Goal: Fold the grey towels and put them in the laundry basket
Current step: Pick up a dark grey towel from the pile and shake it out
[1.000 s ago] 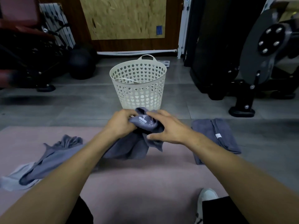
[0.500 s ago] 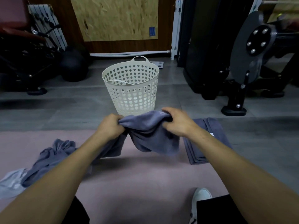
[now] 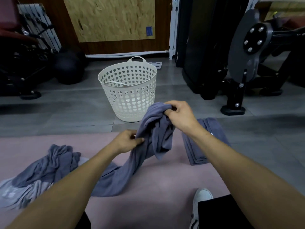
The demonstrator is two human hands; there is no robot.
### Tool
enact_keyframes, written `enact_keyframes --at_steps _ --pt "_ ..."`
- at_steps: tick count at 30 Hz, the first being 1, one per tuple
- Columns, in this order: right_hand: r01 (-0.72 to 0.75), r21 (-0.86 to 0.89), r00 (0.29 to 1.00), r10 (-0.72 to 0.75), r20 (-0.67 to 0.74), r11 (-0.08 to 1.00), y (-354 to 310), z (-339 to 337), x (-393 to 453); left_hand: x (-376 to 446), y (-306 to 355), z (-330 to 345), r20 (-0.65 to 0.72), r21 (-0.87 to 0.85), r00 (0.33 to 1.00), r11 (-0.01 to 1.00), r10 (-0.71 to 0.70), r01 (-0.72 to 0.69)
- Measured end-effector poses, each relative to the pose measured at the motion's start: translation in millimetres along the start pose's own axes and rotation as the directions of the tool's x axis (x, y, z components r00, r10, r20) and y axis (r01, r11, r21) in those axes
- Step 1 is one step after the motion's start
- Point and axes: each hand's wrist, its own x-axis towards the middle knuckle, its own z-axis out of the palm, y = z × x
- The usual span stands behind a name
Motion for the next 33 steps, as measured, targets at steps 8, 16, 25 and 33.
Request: enact_keyframes --at_steps 8,16,25,33 --pt "0.219 -0.442 0.915 -0.026 0.403 0.87 16 -13 -14 -3 56 -11 -0.234 -0.389 0.972 0.918 -0.015 -0.08" --pt "0.188 -0.358 0.966 -0.107 0.236 0.915 11 13 -14 -8 63 4 -0.241 -0.586 0.97 0.8 -0.018 -0.13" --pt "-0.032 -0.081 0.995 0.039 0.089 0.996 9 -16 -4 -5 37 2 -0.059 -0.133 0.991 0.985 -0.122 0.114" --pt "0.008 -0.331 0.969 0.075 0.237 0.943 7 -4 -20 0 69 -15 -0.133 -0.819 0.944 0.57 -0.302 0.067"
